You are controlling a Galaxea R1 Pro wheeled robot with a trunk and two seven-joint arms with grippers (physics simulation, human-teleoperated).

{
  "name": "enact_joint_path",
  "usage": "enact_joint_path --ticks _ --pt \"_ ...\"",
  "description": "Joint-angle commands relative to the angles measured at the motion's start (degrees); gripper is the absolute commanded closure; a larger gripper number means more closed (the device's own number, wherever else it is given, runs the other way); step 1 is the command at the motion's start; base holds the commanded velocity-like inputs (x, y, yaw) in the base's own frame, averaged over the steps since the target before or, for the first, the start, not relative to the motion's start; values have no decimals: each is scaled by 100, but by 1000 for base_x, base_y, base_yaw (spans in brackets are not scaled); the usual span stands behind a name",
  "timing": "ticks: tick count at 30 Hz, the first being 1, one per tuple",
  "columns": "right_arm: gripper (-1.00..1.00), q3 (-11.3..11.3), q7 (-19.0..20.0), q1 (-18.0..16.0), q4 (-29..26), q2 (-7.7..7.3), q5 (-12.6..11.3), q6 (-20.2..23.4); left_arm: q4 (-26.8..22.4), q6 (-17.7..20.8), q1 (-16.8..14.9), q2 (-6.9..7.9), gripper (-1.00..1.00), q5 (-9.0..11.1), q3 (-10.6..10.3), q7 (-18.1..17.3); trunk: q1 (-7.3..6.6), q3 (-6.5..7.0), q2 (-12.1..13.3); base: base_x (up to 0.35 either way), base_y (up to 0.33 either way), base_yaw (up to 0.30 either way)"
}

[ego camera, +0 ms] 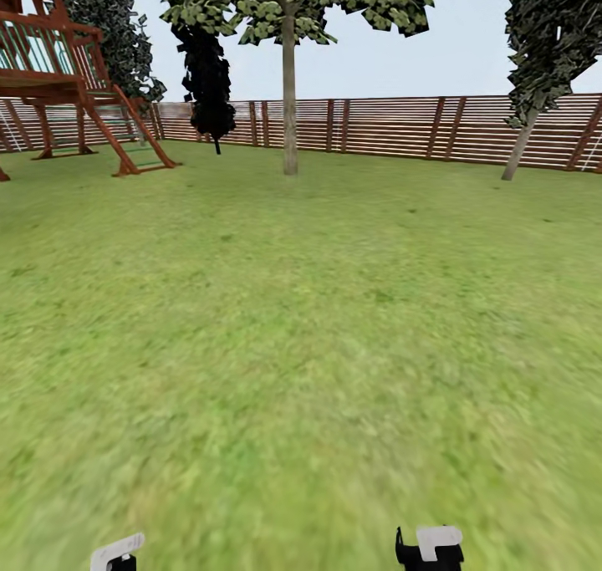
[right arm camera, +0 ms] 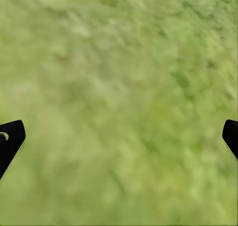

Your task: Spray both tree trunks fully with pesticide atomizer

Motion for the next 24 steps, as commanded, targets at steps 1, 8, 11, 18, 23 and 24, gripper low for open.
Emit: enact_joint_path --ticks 1,8,11,18,23,24 --pt "-100 -43 -29 -3 6 0 61 -11 9 -22 -5 0 100 -58 49 -4 3 -5 -2 342 0 0" --pt "-100 -42 -30 -3 10 -1 60 -11 9 -23 -5 0 100 -62 49 -4 3 -5 -2 342 0 0" --pt "-100 -42 -27 -3 5 -1 61 -11 11 -24 -5 -7 100 -66 49 -4 3 -5 -2 342 0 0" --pt "-100 -43 -29 -3 2 -1 55 -11 3 -28 -5 -1 100 -59 49 -4 3 -5 -2 342 0 0" --pt "-100 -42 -30 -3 2 0 52 -11 3 -30 -5 -2 100 -60 49 -4 3 -5 -2 342 0 0" --pt "-100 -42 -30 -3 2 0 52 -11 3 -30 -5 -1 100 -59 49 -4 3 -5 -2 342 0 0"
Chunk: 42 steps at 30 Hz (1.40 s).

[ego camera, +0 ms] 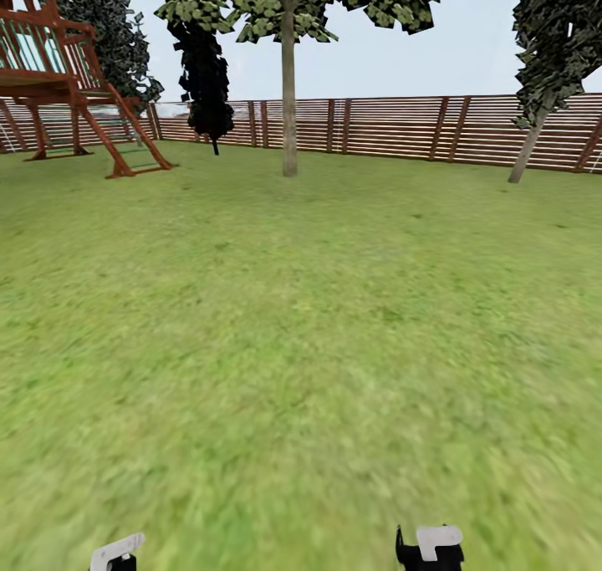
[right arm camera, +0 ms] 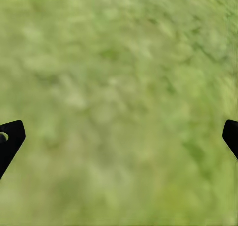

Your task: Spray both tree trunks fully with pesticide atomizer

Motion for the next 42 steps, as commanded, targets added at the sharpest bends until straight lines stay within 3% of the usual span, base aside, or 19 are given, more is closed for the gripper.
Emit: enact_joint_path --ticks 1,42 --pt "-100 -42 -28 -4 5 1 60 -11 7 -22 -5 1 100 -57 48 -4 3 -5 -2 342 0 0" --pt "-100 -47 -28 -4 5 1 60 -11 6 -23 20 27 100 -57 48 -4 3 -5 -2 342 0 0"
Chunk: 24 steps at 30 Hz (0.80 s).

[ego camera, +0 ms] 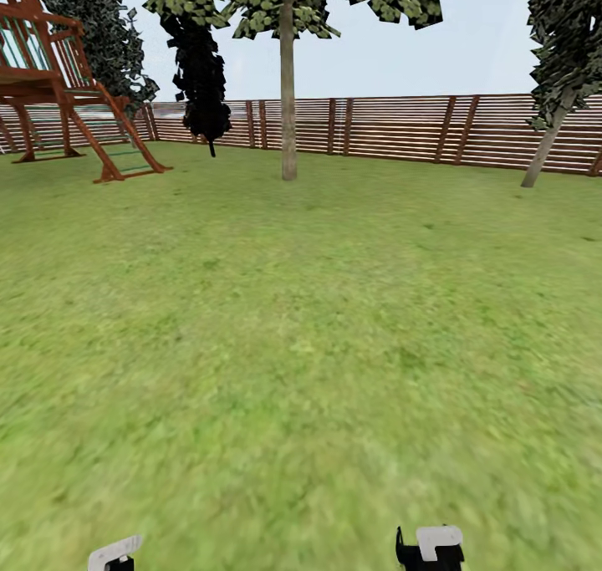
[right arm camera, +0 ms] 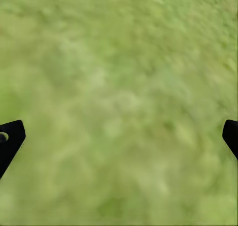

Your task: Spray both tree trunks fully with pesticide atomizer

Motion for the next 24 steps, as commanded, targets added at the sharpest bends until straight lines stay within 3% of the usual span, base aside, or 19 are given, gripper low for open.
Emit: enact_joint_path --ticks 1,24 --pt "-100 -40 -28 -4 5 2 60 -11 7 -22 -4 0 100 -58 49 -4 3 -5 -2 342 0 0" --pt "-100 -37 -28 -4 5 2 60 -11 7 -22 -3 -9 100 -58 49 -4 3 -5 -2 342 0 0"
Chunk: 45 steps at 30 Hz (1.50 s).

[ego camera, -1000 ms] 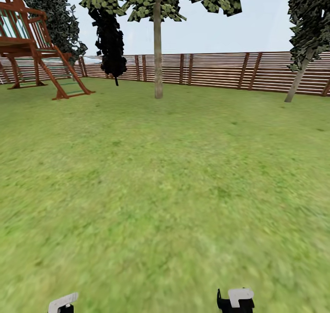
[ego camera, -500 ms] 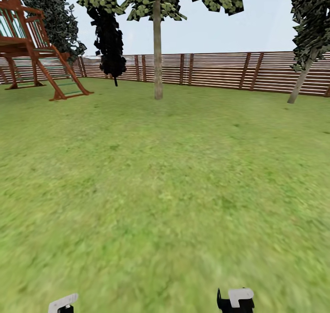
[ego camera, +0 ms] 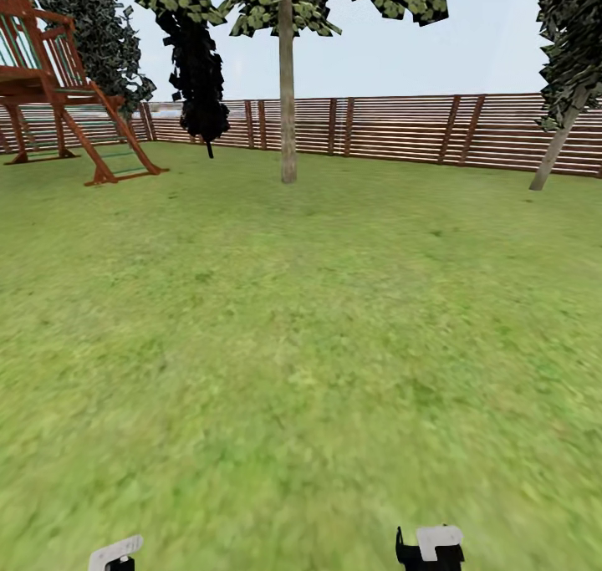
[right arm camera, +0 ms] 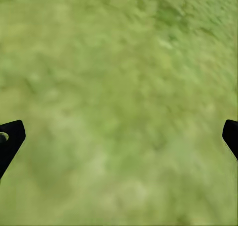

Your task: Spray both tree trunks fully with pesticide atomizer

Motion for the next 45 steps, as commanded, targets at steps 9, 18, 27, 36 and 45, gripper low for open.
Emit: enact_joint_path --ticks 9,18,27,36,45 --pt "-100 -43 -28 -4 5 2 60 -11 7 -22 -4 0 100 -58 49 -4 3 -5 -2 342 0 0" --pt "-100 -49 -19 -4 5 -15 68 -11 7 -22 -5 0 100 -58 47 -4 3 -5 -2 342 0 0" --pt "-100 -42 -19 -4 5 -15 69 -11 7 -22 -4 -8 100 -58 46 -4 3 -5 -2 342 0 0" --pt "-100 -42 -19 -4 5 -7 69 -11 7 -22 -5 -17 100 -58 48 -4 3 -5 -2 342 0 0" --pt "-100 -42 -19 -4 5 -7 69 -11 7 -22 -5 -18 100 -58 47 -4 3 -5 -2 342 0 0"
